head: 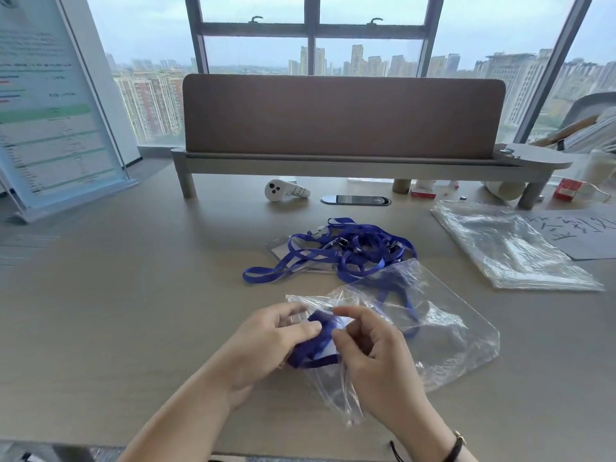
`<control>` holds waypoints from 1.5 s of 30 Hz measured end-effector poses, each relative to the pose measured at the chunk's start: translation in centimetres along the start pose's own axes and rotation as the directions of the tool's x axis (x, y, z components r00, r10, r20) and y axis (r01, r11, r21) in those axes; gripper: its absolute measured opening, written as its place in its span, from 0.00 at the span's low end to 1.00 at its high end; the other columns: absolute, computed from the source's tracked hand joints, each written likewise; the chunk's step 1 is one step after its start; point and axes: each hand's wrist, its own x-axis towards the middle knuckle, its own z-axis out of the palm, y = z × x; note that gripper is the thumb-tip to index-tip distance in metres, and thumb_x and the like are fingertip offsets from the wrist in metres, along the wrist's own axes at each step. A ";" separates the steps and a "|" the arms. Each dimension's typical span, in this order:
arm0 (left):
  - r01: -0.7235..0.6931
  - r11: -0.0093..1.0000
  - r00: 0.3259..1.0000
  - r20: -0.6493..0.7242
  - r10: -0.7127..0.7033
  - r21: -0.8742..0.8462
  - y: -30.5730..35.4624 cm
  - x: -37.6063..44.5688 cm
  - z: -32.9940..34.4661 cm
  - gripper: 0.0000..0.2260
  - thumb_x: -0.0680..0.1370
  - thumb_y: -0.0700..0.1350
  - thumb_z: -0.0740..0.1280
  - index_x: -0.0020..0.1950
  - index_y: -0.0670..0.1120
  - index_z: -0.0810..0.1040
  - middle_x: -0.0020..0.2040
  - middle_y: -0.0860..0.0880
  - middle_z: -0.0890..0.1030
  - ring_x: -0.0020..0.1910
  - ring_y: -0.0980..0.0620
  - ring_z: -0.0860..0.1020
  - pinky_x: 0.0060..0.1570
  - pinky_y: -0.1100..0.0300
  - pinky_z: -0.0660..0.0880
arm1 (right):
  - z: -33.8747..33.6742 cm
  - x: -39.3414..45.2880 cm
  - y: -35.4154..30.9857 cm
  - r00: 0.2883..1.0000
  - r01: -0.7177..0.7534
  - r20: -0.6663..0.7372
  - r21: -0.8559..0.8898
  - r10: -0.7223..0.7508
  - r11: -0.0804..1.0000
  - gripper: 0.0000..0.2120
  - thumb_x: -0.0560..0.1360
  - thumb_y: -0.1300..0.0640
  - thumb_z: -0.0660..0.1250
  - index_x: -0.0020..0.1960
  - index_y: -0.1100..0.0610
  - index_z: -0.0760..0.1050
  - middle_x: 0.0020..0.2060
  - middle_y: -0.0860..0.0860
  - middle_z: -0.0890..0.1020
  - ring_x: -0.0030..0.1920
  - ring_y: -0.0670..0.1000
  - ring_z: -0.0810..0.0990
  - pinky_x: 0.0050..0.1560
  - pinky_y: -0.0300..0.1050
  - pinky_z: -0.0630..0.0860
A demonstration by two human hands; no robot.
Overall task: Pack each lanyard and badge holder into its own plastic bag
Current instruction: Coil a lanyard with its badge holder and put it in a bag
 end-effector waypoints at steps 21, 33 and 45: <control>-0.127 0.980 0.980 -0.172 0.101 -0.151 0.1 0.1 0.5 0.16 0.80 0.41 0.67 0.67 0.52 0.78 0.47 0.36 0.85 0.41 0.49 0.82 0.43 0.56 0.82 | 0.4 -0.3 -2.1 0.980 0.184 0.133 -0.358 -0.145 0.915 0.11 0.80 0.52 0.65 0.59 0.42 0.81 0.40 0.38 0.78 0.44 0.40 0.77 0.42 0.29 0.69; -0.341 0.925 0.935 -0.040 0.352 0.166 4.4 0.4 -1.3 0.09 0.81 0.36 0.65 0.50 0.46 0.84 0.35 0.53 0.85 0.31 0.57 0.81 0.30 0.66 0.75 | -2.2 6.1 -6.6 0.976 0.192 -0.009 -0.445 -0.219 0.875 0.11 0.74 0.46 0.71 0.56 0.45 0.80 0.46 0.40 0.79 0.45 0.39 0.75 0.48 0.36 0.71; -0.427 0.626 0.876 0.129 0.464 0.652 10.9 1.3 -5.6 0.07 0.78 0.49 0.71 0.43 0.49 0.87 0.36 0.51 0.85 0.32 0.59 0.76 0.38 0.59 0.74 | -3.6 10.7 -11.0 0.999 0.040 -0.034 0.144 -0.036 0.989 0.05 0.76 0.59 0.72 0.42 0.60 0.82 0.30 0.51 0.83 0.31 0.52 0.80 0.35 0.46 0.76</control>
